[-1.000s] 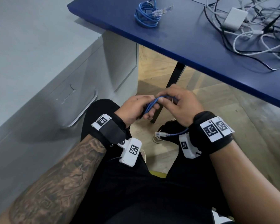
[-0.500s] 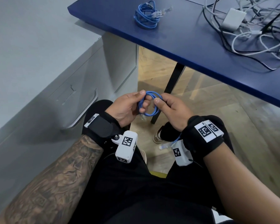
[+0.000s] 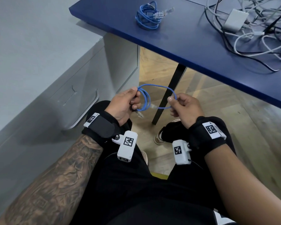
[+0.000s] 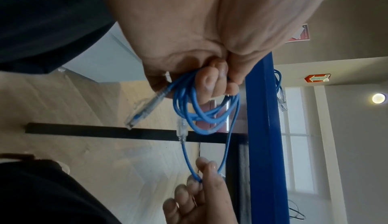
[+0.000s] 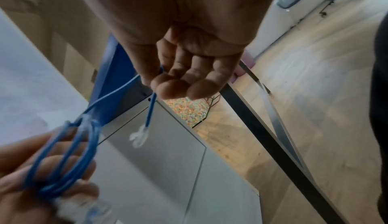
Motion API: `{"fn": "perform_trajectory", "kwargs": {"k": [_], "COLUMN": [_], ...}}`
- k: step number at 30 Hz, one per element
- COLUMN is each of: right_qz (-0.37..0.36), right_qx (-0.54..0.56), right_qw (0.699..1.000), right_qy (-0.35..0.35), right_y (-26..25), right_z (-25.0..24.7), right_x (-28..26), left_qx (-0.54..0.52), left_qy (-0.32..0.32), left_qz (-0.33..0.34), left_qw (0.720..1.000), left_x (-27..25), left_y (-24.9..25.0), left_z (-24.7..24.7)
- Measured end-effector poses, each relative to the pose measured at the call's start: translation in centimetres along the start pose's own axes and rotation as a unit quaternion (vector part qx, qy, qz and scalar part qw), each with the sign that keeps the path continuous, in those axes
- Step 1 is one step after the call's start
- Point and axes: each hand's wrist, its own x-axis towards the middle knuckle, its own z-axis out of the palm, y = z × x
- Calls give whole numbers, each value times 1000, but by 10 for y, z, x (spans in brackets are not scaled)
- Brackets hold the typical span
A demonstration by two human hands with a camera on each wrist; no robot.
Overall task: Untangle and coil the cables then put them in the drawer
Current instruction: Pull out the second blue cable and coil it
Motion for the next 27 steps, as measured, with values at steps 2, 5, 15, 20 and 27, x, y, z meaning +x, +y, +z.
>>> {"fn": "perform_trajectory", "kwargs": {"k": [2,5,15,20,27], "right_qz": [2,0,-28,-20,-25], "right_qx": [6,12,103,140,141], "right_qw": [999,999,994,987,988], "right_qy": [34,47,-35,-70,-60], "right_y": [1,5,8,3,-2], "right_z": [-2,-3,8,22,36], "right_x": [3,6,-3,-10,-15], "left_qx": [-20,-24,-146,-179,-177], "left_qy": [-39,-75,-125,-130,-108], "left_qz": [-29,-52,-136,-146,-132], "left_qw": [999,995,972,964,969], "left_x": [-2,-5,-6,-6,-12], "left_y": [-1,-2,1,-4,5], "left_z": [2,4,0,0,8]}}
